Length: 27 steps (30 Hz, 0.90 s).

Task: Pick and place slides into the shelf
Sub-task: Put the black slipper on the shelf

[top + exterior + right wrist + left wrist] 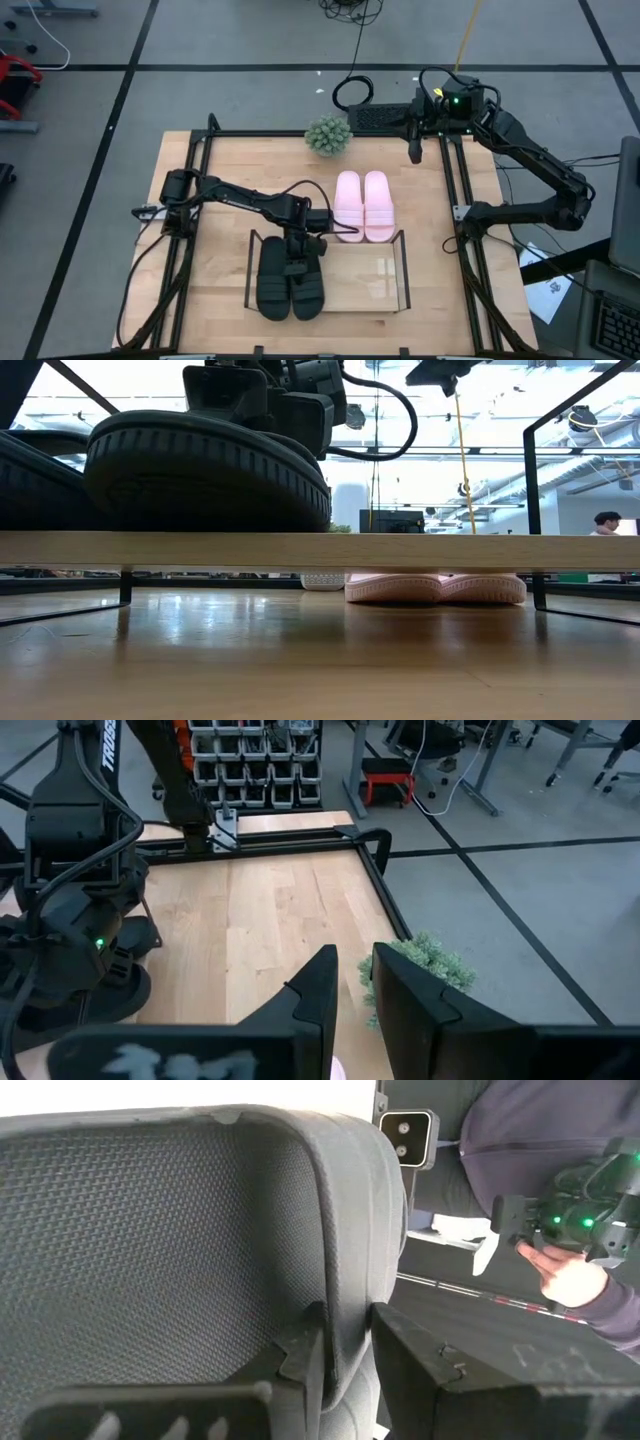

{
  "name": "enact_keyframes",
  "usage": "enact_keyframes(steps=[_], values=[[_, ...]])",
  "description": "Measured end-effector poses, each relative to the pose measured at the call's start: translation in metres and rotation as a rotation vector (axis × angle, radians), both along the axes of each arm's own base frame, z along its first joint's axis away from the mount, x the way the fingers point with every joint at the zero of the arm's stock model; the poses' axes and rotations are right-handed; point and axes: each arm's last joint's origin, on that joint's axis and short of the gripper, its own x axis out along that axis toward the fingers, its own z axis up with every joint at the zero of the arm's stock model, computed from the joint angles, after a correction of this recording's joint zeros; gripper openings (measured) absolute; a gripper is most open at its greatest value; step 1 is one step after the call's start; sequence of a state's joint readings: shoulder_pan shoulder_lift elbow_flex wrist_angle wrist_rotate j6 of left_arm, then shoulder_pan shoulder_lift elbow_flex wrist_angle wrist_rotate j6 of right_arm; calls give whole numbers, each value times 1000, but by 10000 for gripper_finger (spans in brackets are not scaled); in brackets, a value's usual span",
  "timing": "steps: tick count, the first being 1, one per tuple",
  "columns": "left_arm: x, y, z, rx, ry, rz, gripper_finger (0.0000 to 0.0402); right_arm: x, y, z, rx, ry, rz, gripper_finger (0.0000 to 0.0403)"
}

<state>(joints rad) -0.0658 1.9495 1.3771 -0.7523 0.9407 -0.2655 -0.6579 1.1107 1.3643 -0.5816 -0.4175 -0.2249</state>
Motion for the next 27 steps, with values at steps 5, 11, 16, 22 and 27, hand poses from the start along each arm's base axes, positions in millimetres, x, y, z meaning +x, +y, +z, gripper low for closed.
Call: enact_keyframes(steps=[5,11,16,22,27], values=[[0,0,0,-7,6,-1,83,0,0,0,0,0,0,57],[-1,0,0,-13,10,-2,84,0,0,0,1,0,0,57],[-1,-1,0,-24,5,-10,84,0,0,0,4,0,0,57],[-1,-1,0,-23,8,-8,84,0,0,0,5,1,1,57],[-1,1,0,-22,9,-4,84,0,0,0,6,2,1,57]])
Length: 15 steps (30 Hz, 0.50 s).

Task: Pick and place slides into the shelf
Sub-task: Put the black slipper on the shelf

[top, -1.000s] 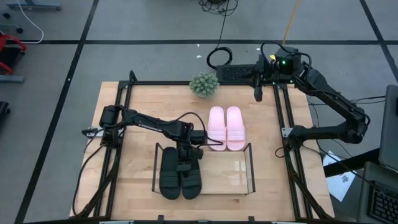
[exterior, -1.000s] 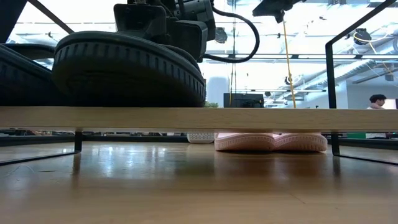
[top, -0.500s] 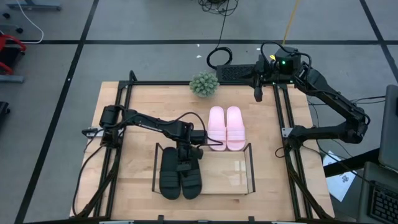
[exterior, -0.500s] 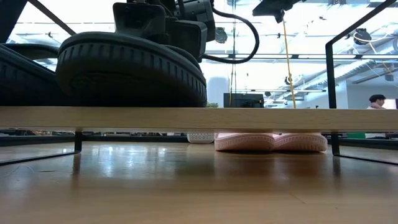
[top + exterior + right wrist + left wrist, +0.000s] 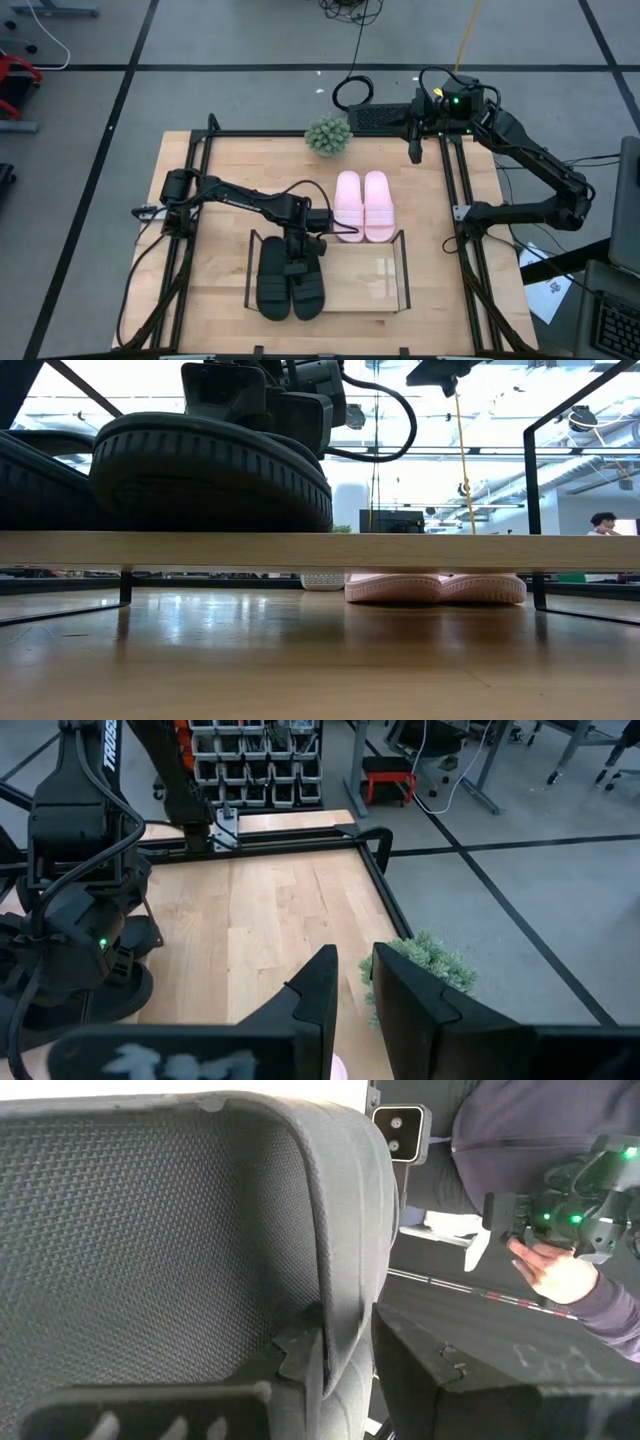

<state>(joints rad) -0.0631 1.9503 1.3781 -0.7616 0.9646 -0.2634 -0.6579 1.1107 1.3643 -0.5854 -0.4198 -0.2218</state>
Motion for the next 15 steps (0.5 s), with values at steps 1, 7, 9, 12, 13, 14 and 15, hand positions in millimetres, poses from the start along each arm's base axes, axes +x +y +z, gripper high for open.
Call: enact_keyframes(steps=[1,7,9,12,13,14,15], values=[[0,0,0,0,0,0,84,0,0,0,0,0,0,57],[0,0,0,0,3,2,84,0,0,0,2,3,0,57],[0,0,0,0,3,3,84,0,0,0,2,3,0,57],[1,0,0,5,5,11,84,0,0,0,2,3,0,57],[1,0,0,10,12,18,84,0,0,0,2,3,0,57],[1,0,0,16,24,29,84,0,0,0,2,3,0,57],[1,0,0,16,45,44,83,0,0,0,2,3,1,57]])
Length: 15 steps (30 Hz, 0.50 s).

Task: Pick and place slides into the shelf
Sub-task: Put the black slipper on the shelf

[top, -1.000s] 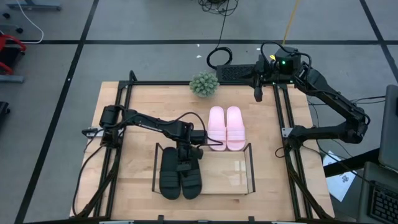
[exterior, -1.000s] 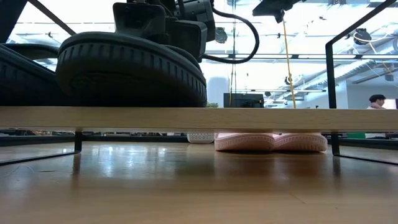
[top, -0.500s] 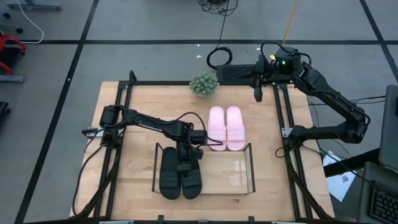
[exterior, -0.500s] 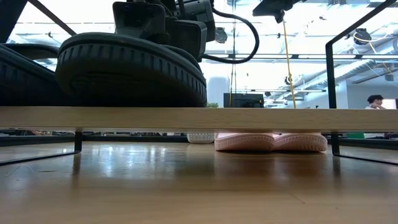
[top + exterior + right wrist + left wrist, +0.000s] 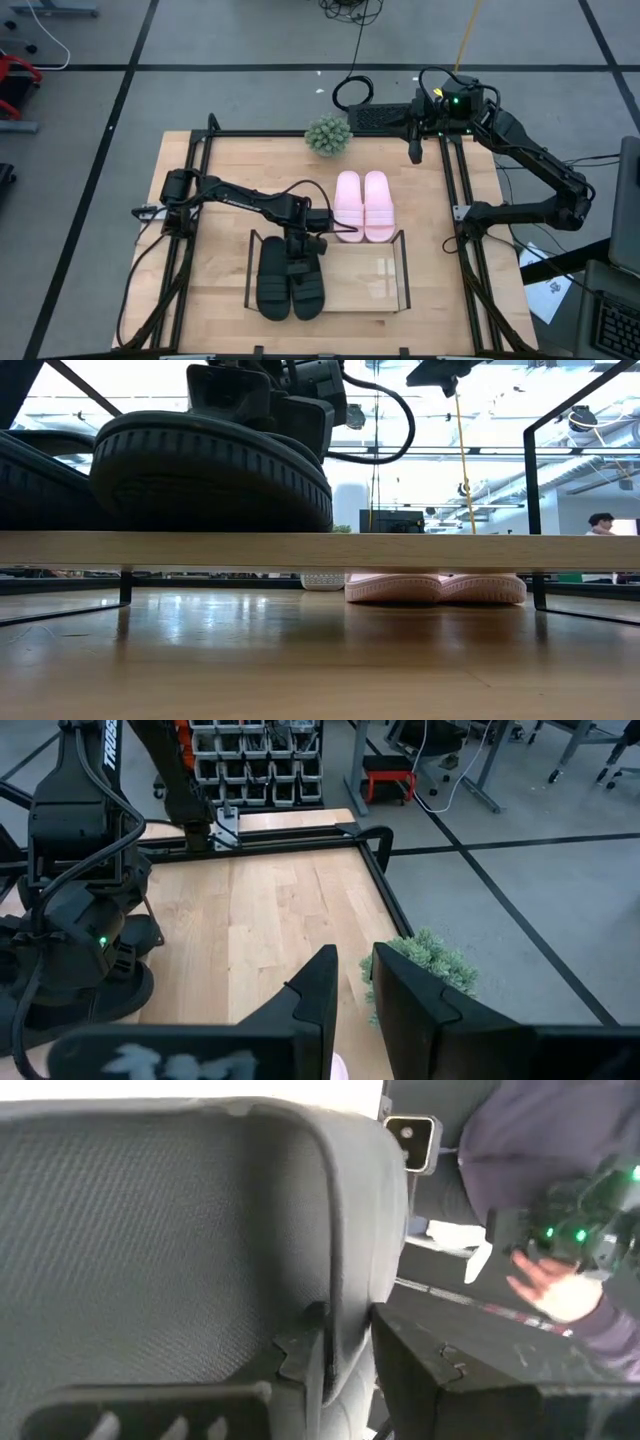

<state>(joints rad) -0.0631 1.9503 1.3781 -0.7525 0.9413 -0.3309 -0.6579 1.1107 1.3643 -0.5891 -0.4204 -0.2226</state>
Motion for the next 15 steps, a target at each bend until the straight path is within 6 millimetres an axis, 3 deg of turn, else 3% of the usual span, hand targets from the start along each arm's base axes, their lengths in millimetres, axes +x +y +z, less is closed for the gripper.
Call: enact_keyframes(steps=[15], values=[[1,3,0,-2,20,24,83,0,0,0,0,0,0,57]])
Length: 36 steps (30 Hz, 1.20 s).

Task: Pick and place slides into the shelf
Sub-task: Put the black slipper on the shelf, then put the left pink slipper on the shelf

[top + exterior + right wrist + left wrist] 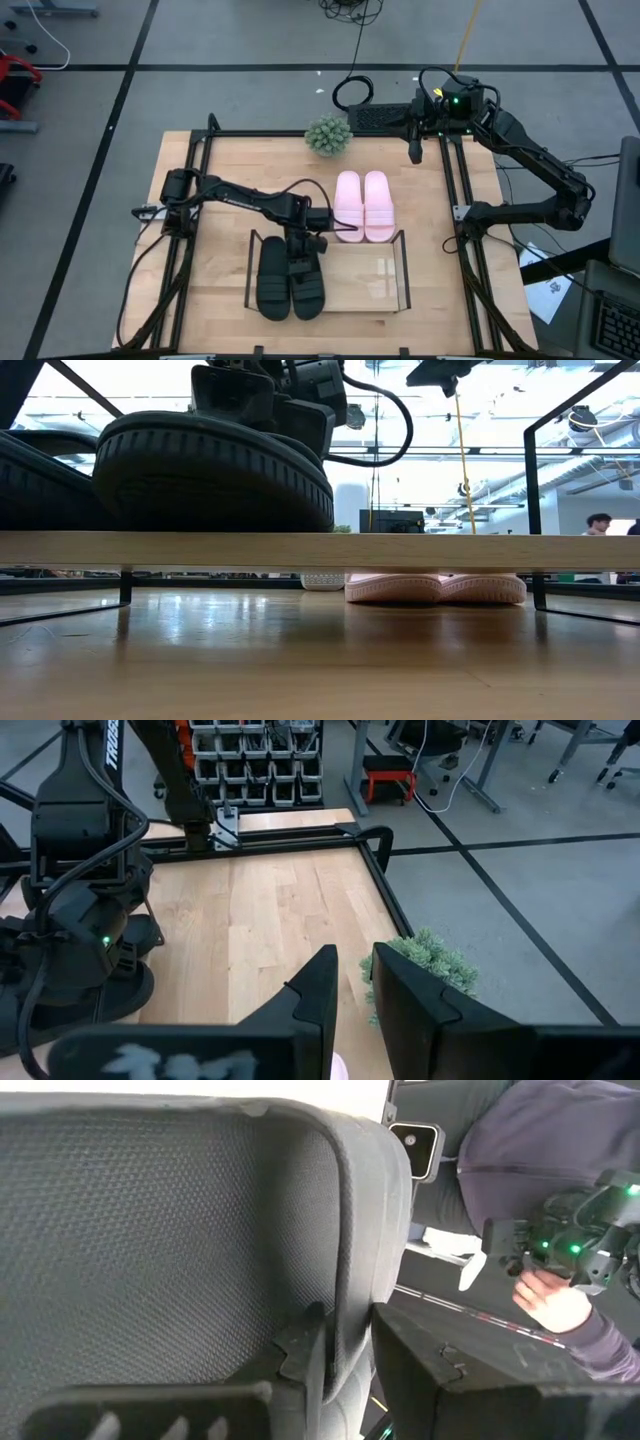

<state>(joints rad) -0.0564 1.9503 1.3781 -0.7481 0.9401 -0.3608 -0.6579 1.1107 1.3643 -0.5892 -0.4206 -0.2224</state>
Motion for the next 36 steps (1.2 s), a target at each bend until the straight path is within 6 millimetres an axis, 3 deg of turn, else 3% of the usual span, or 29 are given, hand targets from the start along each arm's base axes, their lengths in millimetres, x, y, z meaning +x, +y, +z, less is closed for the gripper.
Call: enact_keyframes(steps=[9,23,29,36], values=[[2,4,1,-9,-28,5,87,0,0,0,3,3,0,57],[3,15,1,-17,-52,11,240,-1,1,-3,25,30,0,57],[3,30,0,30,-46,58,263,0,3,-3,24,30,9,57],[0,31,-2,59,-13,60,267,5,10,-3,8,35,59,57]])
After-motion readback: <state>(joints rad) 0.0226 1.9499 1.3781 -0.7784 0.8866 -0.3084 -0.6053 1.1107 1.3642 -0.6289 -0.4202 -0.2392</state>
